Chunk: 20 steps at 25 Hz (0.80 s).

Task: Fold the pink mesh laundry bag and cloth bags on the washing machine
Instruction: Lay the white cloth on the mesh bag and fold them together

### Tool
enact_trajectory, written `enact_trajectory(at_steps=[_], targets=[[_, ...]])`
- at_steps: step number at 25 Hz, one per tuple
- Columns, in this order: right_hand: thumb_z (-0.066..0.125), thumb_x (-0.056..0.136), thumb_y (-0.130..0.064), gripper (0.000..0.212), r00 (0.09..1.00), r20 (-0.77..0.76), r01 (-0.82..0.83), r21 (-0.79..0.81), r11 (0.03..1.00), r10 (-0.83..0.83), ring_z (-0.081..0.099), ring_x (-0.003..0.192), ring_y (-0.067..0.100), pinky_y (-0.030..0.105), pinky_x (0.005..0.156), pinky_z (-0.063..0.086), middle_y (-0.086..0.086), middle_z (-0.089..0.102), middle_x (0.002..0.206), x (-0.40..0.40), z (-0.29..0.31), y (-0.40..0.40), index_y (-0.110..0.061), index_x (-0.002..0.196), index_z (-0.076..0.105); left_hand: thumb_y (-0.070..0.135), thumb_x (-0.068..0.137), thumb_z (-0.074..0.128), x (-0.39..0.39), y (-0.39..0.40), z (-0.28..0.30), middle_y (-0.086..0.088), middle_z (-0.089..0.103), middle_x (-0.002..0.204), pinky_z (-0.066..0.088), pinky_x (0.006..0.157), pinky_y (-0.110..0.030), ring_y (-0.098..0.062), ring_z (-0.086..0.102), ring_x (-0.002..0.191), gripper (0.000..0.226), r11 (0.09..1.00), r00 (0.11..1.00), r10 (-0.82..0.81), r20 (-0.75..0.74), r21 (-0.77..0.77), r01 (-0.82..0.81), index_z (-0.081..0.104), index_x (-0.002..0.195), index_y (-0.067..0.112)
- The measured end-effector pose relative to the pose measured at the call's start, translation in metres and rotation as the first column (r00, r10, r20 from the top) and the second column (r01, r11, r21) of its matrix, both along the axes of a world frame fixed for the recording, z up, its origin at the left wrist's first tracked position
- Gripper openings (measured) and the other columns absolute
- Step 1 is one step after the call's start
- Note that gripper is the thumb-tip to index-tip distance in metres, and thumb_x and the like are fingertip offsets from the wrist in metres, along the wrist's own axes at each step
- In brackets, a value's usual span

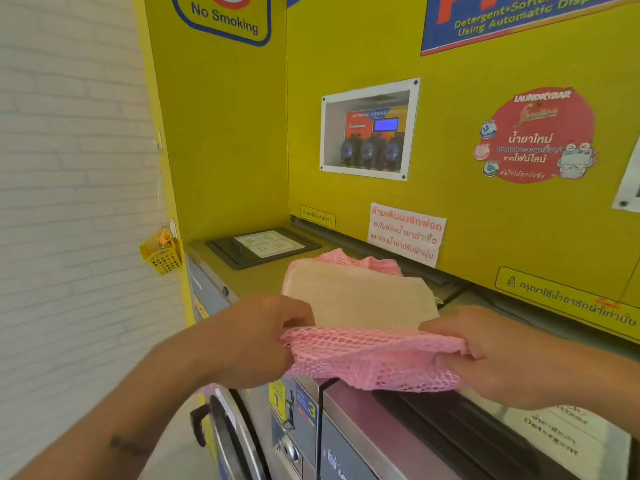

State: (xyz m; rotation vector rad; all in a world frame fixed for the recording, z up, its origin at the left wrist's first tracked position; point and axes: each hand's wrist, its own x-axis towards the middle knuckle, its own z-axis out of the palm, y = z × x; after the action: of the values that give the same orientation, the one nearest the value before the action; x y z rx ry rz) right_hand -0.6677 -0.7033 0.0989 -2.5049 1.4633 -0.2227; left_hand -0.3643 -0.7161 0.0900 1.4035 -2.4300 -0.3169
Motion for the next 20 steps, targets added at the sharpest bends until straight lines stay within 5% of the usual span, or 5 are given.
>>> enact_trajectory(at_steps=[5, 9, 13, 16, 20], targets=[[0.061, 0.094, -0.022, 0.012, 0.988, 0.139, 0.066, 0.006, 0.998, -0.066, 0.066, 0.082, 0.005, 0.025, 0.065, 0.05, -0.011, 0.072, 0.09, 0.003, 0.045, -0.033, -0.028, 0.093, 0.071, 0.015, 0.087, 0.059, 0.007, -0.031, 0.054, 0.016, 0.068, 0.086, 0.049, 0.073, -0.028, -0.001, 0.063, 0.079, 0.021, 0.99, 0.994, -0.092, -0.061, 0.103, 0.097, 0.066, 0.091, 0.034], [0.064, 0.09, -0.021, 0.008, 0.987, 0.09, 0.146, -0.125, 0.981, -0.135, 0.066, 0.088, 0.011, 0.028, 0.074, 0.053, -0.007, 0.074, 0.092, 0.024, 0.07, -0.119, -0.02, 0.09, 0.072, 0.036, 0.078, 0.062, 0.028, -0.109, 0.064, 0.012, 0.073, 0.095, 0.053, 0.082, -0.041, -0.013, 0.069, 0.09, 0.021, 0.99, 0.987, -0.02, -0.161, 0.131, 0.041, 0.068, 0.098, 0.037], [0.065, 0.088, -0.022, 0.026, 0.953, -0.068, 0.294, -0.038, 0.955, -0.296, 0.057, 0.114, 0.024, 0.036, 0.092, 0.049, 0.003, 0.064, 0.126, 0.045, 0.053, -0.222, -0.019, 0.113, 0.069, 0.032, 0.081, 0.064, 0.024, -0.201, 0.051, 0.018, 0.065, 0.101, 0.046, 0.073, -0.028, -0.011, 0.061, 0.094, 0.016, 0.998, 0.999, 0.054, -0.009, 0.039, -0.053, 0.063, 0.095, 0.038], [0.063, 0.087, -0.019, 0.053, 0.903, -0.089, 0.423, 0.017, 0.906, -0.42, 0.049, 0.127, 0.029, 0.041, 0.104, 0.044, 0.006, 0.051, 0.143, 0.053, 0.022, -0.273, -0.02, 0.138, 0.049, 0.021, 0.083, 0.064, 0.015, -0.261, 0.034, 0.009, 0.057, 0.117, 0.044, 0.081, -0.028, -0.017, 0.057, 0.106, 0.042, 0.993, 0.987, 0.103, 0.123, 0.044, -0.109, 0.058, 0.124, 0.031], [0.054, 0.09, -0.034, 0.056, 0.868, -0.152, 0.419, -0.284, 0.862, -0.472, 0.049, 0.12, 0.03, 0.047, 0.097, 0.042, 0.005, 0.05, 0.134, 0.068, -0.016, -0.288, -0.027, 0.143, 0.036, 0.031, 0.089, 0.059, 0.001, -0.292, 0.023, 0.001, 0.05, 0.136, 0.039, 0.101, -0.049, -0.025, 0.049, 0.123, 0.058, 0.957, 0.947, 0.186, 0.261, -0.266, -0.115, 0.037, 0.142, 0.031]])
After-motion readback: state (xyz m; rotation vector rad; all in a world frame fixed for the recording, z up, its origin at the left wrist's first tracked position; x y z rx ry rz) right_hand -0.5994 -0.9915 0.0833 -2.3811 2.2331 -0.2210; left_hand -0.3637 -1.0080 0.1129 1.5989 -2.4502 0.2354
